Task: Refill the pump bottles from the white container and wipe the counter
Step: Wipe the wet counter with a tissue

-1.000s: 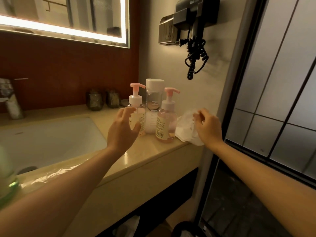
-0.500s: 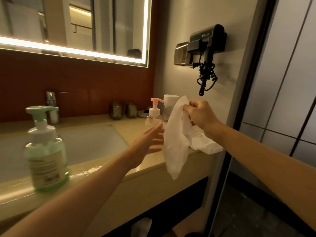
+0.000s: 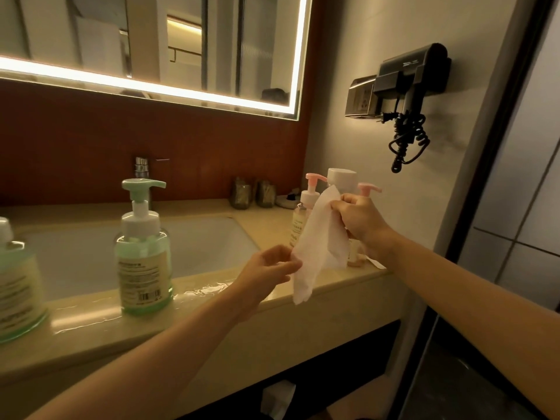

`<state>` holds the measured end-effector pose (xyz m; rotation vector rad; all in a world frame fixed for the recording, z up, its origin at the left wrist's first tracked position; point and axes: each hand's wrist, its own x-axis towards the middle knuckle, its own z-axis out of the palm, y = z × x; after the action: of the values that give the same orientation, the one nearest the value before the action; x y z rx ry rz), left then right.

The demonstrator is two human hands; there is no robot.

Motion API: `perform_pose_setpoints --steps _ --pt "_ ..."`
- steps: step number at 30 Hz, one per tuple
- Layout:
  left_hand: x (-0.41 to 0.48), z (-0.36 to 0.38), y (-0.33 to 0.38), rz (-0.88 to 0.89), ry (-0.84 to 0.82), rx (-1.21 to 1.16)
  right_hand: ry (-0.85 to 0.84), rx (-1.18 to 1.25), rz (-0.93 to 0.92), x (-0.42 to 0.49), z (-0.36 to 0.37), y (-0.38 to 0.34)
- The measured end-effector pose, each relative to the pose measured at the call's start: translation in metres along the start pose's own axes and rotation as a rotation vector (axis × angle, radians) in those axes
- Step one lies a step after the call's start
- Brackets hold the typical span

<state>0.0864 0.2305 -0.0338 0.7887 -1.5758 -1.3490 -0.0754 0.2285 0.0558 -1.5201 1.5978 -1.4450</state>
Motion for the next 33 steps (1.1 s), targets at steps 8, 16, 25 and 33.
perform_pose_setpoints --steps 8,16,25,33 --pt "0.002 -0.041 0.006 -0.064 0.174 -0.085 -0.266 -0.096 0.186 -0.005 -0.001 0.030" --pt "0.016 -0.054 -0.002 -0.210 0.080 -0.023 -0.263 0.030 0.345 0.006 0.012 0.068" --pt "0.046 -0.056 -0.008 -0.394 -0.044 -0.073 0.014 -0.212 0.202 0.034 0.039 0.096" --pt "0.072 -0.070 -0.014 -0.330 0.042 0.375 -0.030 -0.627 -0.010 0.046 0.041 0.120"
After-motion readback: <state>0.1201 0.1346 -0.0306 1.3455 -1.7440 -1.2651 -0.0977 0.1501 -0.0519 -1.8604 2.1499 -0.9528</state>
